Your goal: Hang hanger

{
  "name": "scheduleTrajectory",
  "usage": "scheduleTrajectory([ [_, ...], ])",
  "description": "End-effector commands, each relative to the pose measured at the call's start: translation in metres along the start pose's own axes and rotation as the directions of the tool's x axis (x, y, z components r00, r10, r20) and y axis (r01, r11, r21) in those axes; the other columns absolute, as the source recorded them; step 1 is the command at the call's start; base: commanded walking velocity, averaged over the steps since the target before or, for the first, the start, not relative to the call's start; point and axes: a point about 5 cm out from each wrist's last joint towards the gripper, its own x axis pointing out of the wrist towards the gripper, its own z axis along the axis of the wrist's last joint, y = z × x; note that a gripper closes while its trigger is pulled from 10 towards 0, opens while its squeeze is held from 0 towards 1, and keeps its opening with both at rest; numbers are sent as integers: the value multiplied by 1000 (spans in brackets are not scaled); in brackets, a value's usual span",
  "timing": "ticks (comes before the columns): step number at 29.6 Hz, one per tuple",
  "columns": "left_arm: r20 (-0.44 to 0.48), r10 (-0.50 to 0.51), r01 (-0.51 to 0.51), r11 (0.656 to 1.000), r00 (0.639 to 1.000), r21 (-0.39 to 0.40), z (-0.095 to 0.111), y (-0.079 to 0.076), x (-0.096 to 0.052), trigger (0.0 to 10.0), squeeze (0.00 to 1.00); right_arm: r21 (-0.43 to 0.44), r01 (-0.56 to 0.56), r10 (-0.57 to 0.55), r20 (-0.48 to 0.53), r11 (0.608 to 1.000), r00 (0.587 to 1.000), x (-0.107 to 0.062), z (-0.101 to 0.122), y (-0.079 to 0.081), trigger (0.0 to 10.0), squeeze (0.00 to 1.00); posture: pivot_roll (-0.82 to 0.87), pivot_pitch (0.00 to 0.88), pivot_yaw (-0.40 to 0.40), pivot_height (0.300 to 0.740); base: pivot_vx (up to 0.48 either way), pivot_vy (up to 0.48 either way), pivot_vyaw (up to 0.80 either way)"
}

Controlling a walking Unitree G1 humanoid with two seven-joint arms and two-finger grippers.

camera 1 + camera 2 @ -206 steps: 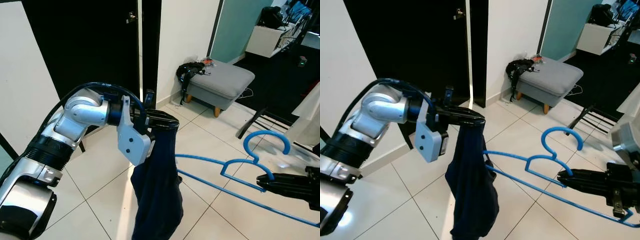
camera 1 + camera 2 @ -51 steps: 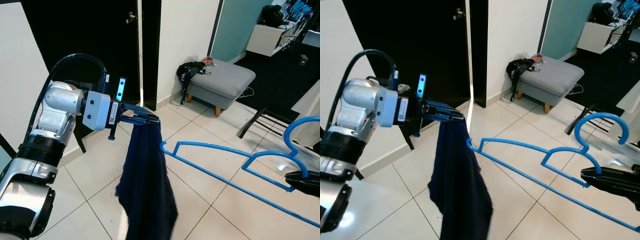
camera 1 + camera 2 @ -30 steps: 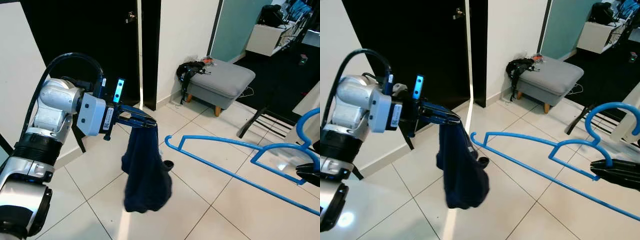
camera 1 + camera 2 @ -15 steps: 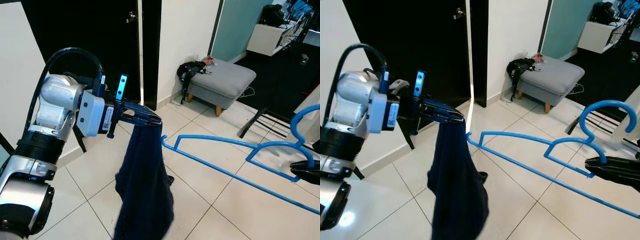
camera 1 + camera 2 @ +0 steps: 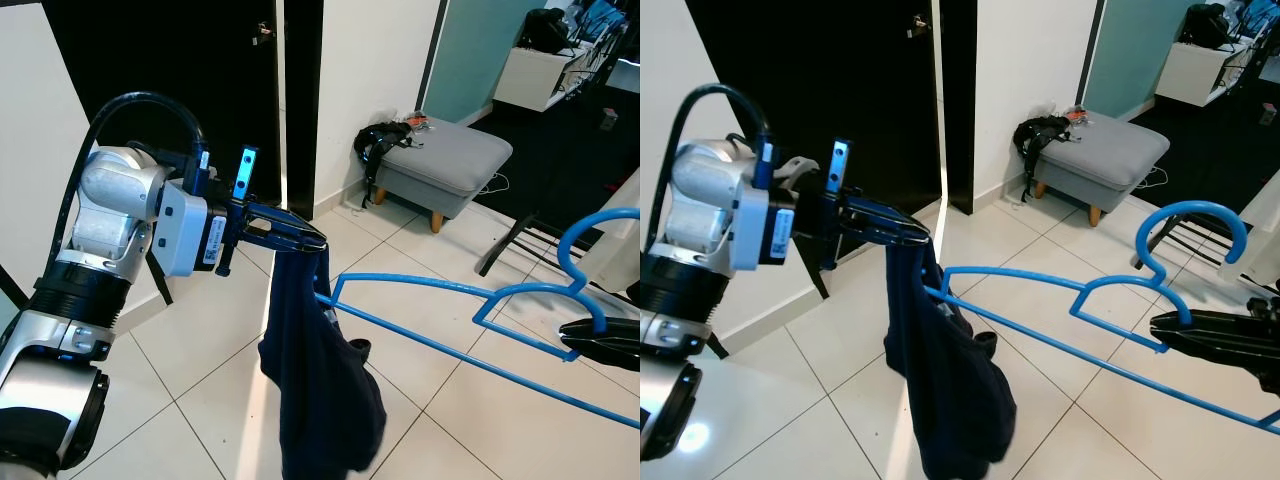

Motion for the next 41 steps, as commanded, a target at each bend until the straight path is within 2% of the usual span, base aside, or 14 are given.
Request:
scheduleTrajectory([
  [1, 6, 7, -7, 999, 1000, 44, 7, 10, 1, 10000, 0, -15, -20, 19, -27, 1000, 999, 6, 0, 1, 10000, 0, -85, 56, 6, 740, 0, 0, 0],
  [5, 29, 24, -25, 999, 999, 20, 11, 14, 6, 10000, 0, -48, 33, -37, -71, 998, 997, 13, -5, -8, 10000, 0, -83, 53, 6, 740, 0, 0, 0],
  [11, 92, 54, -50, 998, 994, -39, 17, 16, 12, 10000, 0, -98, 99, -105, -63, 990, 992, 23, -7, -19, 10000, 0, -82, 49, 8, 740, 0, 0, 0],
  [13, 107, 62, -55, 996, 992, -71, 18, 16, 15, 10000, 0, -108, 107, -113, -47, 988, 992, 28, -7, -22, 10000, 0, -81, 49, 9, 740, 0, 0, 0],
  [16, 110, 95, -74, 981, 989, -179, 14, 13, 21, 10000, 0, -120, 103, -102, 13, 987, 995, 44, -6, -27, 10000, 0, -77, 48, 12, 740, 0, 0, 0],
  [20, 66, 128, -111, 970, 990, -215, 6, 7, 25, 10000, 0, -108, 41, -32, 90, 993, 995, 59, -6, -22, 10000, 0, -74, 48, 13, 740, 0, 0, 0],
  [24, 28, 165, -155, 966, 986, -208, 0, 5, 28, 10000, 0, -97, 7, 4, 120, 995, 993, 66, -7, -19, 10000, 0, -73, 49, 15, 740, 0, 0, 0],
  [27, -22, 211, -211, 963, 977, -165, -7, 8, 27, 10000, 0, -84, -28, 40, 143, 996, 989, 73, -8, -16, 10000, 0, -77, 50, 15, 740, 0, 0, 0],
  [30, -124, 272, -282, 956, 954, -76, -17, 18, 18, 10000, 0, -70, -58, 67, 137, 996, 988, 76, -10, -12, 10000, 0, -80, 51, 15, 740, 0, 0, 0],
  [34, -182, 294, -307, 951, 938, -43, -18, 24, 8, 10000, 0, -64, -41, 49, 128, 997, 991, 75, -12, -12, 10000, 0, -83, 52, 16, 740, 0, 0, 0],
  [36, -234, 325, -337, 942, 916, -9, -17, 32, -6, 10000, 0, -53, -23, 29, 124, 998, 992, 73, -15, -11, 10000, 0, -77, 55, 14, 740, 0, 0, 0],
  [37, -234, 325, -337, 942, 916, -9, -17, 32, -6, 10000, 0, -53, -23, 29, 124, 998, 992, 73, -15, -11, 10000, 0, -77, 55, 14, 740, 0, 0, 0],
  [39, -261, 356, -361, 932, 897, 31, -12, 42, -21, 10000, 0, -32, -2, 6, 115, 999, 993, 68, -20, -9, 10000, 0, -71, 56, 13, 740, 0, 0, 0],
  [41, -263, 361, -363, 931, 895, 40, -11, 44, -23, 10000, 0, -29, 1, 3, 112, 1000, 994, 68, -21, -9, 10000, 0, -71, 56, 13, 740, 0, 0, 0],
])
